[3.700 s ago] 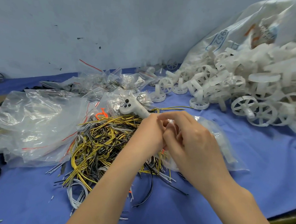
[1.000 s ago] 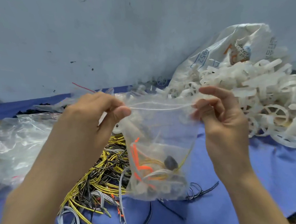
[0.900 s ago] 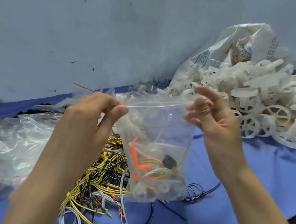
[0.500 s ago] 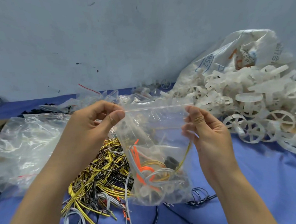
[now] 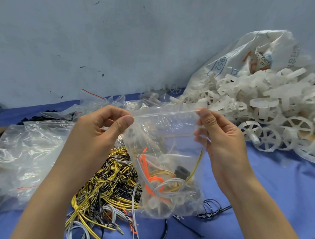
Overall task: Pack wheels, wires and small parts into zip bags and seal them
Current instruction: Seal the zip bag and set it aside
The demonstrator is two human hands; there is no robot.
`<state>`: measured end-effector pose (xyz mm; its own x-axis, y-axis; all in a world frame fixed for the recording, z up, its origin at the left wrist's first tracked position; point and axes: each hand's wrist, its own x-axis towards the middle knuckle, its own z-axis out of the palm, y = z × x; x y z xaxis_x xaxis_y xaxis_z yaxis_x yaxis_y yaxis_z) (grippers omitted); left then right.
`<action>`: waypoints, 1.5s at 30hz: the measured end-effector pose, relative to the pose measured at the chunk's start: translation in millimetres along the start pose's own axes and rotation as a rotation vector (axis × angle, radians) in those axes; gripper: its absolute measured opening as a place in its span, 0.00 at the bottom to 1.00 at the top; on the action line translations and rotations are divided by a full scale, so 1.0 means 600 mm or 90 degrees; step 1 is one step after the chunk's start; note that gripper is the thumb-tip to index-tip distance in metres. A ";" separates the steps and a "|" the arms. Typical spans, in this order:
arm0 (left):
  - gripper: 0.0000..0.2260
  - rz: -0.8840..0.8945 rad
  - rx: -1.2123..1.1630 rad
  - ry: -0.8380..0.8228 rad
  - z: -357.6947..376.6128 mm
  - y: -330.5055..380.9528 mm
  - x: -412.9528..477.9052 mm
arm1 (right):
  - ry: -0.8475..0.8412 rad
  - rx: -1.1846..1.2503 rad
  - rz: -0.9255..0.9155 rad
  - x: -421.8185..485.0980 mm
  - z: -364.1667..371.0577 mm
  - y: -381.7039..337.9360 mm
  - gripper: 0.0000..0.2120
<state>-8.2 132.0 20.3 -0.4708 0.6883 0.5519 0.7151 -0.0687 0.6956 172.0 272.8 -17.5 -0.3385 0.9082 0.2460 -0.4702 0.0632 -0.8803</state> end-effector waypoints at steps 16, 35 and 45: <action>0.08 0.008 0.006 0.000 -0.003 -0.005 0.001 | 0.030 -0.027 -0.034 0.000 0.002 0.001 0.08; 0.08 0.011 -0.009 -0.003 -0.002 0.001 0.001 | -0.004 -0.028 -0.003 0.000 0.001 0.000 0.14; 0.10 0.011 -0.013 -0.015 -0.002 0.006 0.000 | -0.013 -0.033 -0.007 -0.002 0.001 0.001 0.09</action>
<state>-6.2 130.7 23.4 -0.4460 0.7035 0.5533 0.7120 -0.0956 0.6956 171.4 271.5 -18.1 -0.3509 0.8986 0.2634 -0.4309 0.0948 -0.8974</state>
